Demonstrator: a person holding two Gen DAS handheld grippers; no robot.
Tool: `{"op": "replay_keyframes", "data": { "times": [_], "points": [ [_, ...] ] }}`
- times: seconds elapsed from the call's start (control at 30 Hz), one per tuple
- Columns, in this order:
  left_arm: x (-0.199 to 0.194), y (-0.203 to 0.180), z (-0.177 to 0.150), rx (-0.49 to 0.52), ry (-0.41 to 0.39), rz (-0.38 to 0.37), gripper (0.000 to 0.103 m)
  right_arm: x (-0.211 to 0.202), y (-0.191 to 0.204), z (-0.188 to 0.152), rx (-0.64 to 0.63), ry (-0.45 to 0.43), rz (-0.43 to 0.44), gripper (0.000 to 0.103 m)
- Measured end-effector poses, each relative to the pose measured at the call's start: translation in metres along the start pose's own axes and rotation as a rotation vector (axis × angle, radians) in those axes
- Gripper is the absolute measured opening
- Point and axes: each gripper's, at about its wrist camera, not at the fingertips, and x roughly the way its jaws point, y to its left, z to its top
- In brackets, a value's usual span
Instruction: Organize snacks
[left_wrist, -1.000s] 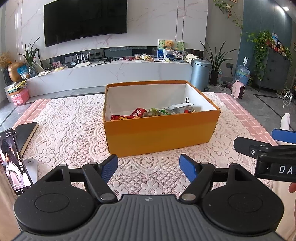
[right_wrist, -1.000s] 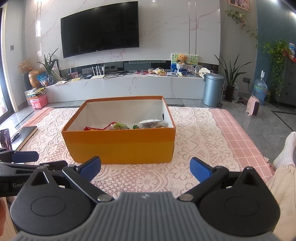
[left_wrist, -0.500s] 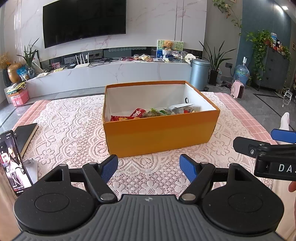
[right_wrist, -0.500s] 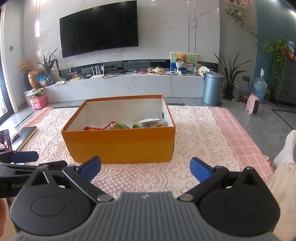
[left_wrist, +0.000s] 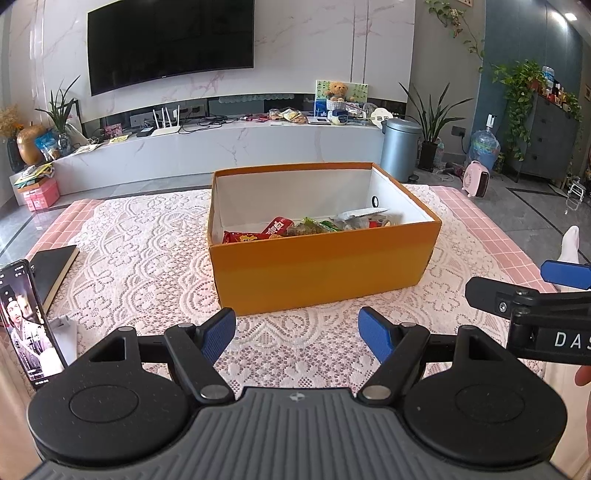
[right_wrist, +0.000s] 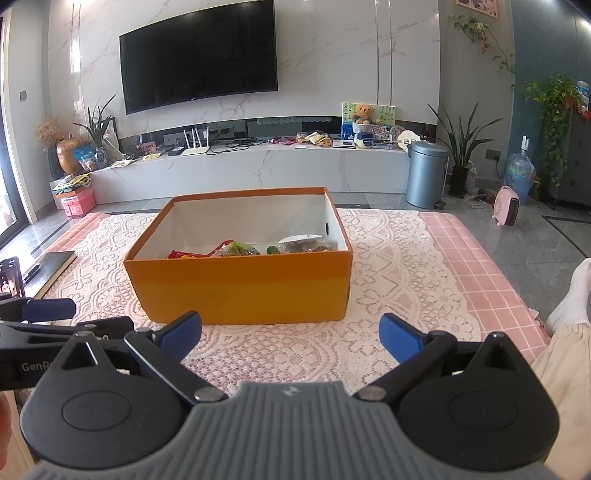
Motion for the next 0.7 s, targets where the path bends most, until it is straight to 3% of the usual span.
{"op": "replay_keyframes", "data": {
  "times": [0.7],
  "points": [
    [-0.0019, 0.0017, 0.0005, 0.000, -0.016, -0.002, 0.089, 0.0012, 0.0009, 0.0001, -0.003, 0.010, 0.003, 0.099]
  ]
}}
